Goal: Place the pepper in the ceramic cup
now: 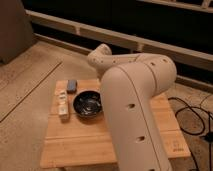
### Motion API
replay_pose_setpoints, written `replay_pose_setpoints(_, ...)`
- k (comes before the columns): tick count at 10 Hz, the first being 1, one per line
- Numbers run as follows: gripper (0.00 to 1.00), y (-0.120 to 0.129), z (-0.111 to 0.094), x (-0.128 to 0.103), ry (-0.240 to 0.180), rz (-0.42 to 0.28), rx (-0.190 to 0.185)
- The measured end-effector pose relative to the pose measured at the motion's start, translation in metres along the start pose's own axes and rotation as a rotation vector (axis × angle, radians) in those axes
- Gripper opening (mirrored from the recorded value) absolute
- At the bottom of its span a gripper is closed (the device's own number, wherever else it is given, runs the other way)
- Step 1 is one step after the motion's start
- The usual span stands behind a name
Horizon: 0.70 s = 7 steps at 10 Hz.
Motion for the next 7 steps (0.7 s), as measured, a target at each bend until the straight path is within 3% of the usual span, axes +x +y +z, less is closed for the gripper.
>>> replay_pose_setpoints(7,0.00,0.0079,0.0088,0.0046,0.019,-0.012,0.008)
